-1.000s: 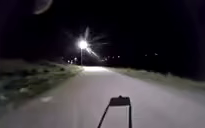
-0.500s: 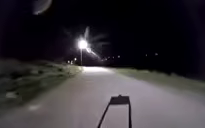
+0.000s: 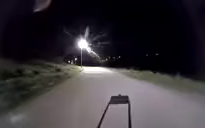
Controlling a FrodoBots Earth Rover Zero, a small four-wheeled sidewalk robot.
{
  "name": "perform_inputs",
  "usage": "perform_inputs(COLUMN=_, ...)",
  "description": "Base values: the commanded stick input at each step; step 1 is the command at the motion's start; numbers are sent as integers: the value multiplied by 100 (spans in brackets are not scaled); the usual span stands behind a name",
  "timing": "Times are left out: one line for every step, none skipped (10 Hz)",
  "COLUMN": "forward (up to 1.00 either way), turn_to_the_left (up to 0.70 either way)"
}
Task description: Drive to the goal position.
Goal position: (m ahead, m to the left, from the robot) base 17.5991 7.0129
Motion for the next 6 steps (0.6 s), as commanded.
perform_inputs(forward=70, turn_to_the_left=13)
perform_inputs(forward=70, turn_to_the_left=13)
perform_inputs(forward=70, turn_to_the_left=13)
perform_inputs(forward=70, turn_to_the_left=13)
perform_inputs(forward=70, turn_to_the_left=3)
perform_inputs(forward=70, turn_to_the_left=0)
